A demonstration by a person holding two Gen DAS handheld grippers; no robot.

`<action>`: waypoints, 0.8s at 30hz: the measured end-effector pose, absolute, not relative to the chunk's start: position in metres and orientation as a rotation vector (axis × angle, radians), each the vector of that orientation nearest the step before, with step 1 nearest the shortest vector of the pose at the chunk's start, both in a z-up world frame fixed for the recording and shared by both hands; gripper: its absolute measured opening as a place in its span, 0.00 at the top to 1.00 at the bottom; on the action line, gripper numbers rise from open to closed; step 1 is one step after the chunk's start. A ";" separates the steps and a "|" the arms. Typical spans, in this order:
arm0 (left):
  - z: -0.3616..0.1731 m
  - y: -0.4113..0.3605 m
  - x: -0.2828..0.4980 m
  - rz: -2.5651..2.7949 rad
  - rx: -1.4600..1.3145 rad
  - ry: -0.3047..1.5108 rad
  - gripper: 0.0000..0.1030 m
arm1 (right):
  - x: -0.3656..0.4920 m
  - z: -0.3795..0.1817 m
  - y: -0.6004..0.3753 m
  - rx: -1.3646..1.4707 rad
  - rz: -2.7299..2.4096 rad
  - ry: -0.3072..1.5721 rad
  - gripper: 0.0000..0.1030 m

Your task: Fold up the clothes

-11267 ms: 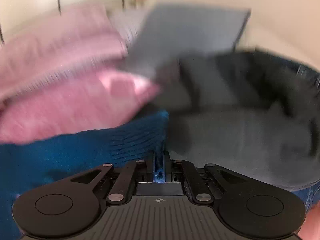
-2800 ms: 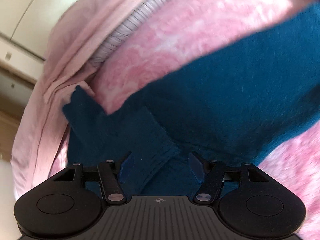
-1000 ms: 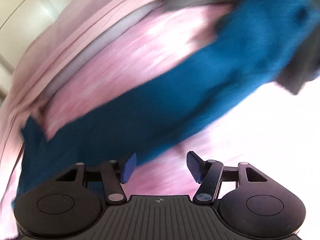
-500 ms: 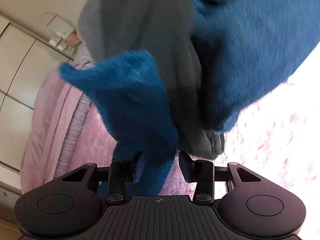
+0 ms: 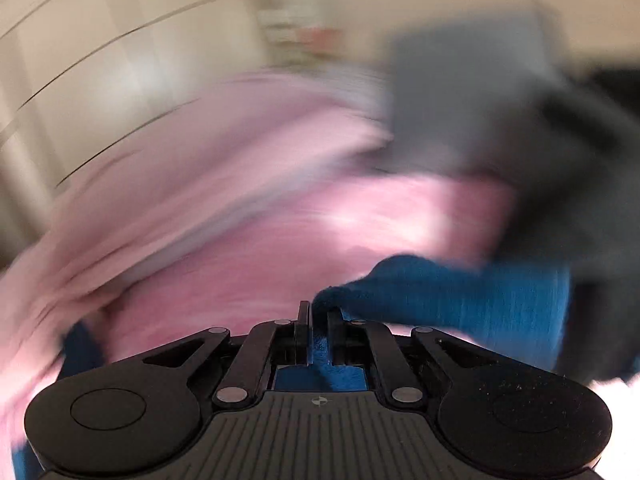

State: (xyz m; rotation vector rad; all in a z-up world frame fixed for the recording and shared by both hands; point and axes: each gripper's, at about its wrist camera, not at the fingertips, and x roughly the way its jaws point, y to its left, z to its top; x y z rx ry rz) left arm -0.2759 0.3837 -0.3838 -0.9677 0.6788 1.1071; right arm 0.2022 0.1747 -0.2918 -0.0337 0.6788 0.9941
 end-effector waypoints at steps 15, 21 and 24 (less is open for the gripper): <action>-0.394 0.362 -0.312 1.029 -1.094 0.622 0.79 | -0.070 -0.343 0.222 -0.982 1.560 0.599 0.49; -0.388 0.368 -0.253 0.878 -1.035 0.605 0.69 | 0.017 -0.352 0.201 -0.938 1.249 0.754 0.49; -0.383 0.366 -0.207 0.809 -0.895 0.672 0.65 | 0.069 -0.349 0.194 -0.846 1.067 0.851 0.49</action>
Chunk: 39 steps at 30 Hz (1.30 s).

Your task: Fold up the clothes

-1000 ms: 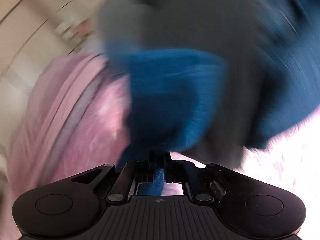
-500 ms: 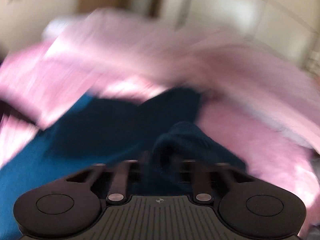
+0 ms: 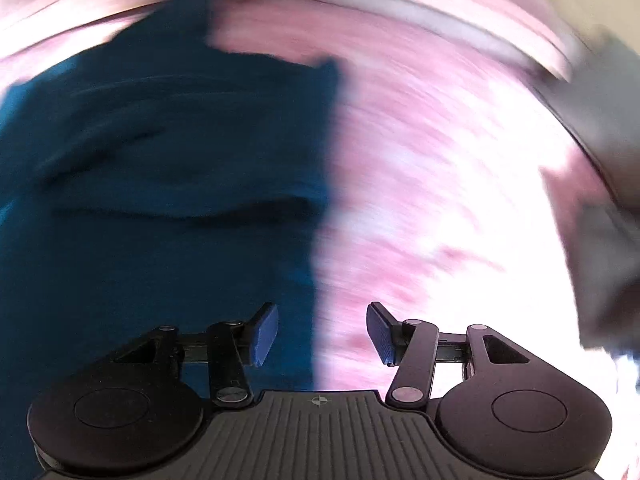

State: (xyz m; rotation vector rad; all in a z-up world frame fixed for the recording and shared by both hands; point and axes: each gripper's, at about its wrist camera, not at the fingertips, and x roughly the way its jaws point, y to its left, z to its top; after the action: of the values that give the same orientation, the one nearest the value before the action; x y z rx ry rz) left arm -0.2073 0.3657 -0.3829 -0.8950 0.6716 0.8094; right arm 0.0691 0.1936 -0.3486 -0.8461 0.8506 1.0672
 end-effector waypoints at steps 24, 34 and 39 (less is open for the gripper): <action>-0.393 0.403 -0.270 1.207 -0.748 0.617 0.83 | 0.110 -0.354 0.200 -0.553 1.125 0.983 0.49; -0.410 0.399 -0.298 1.197 -0.971 0.486 0.74 | 0.047 -0.365 0.254 -0.867 1.378 0.604 0.49; -0.408 0.400 -0.305 1.187 -0.992 0.464 0.72 | 0.024 -0.354 0.254 -0.881 1.446 0.510 0.49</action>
State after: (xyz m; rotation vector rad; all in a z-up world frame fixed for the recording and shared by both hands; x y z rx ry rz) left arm -0.3046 0.4003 -0.4081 -0.9923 0.4644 1.1865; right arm 0.0239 0.2538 -0.3542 -0.8806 0.5102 1.4465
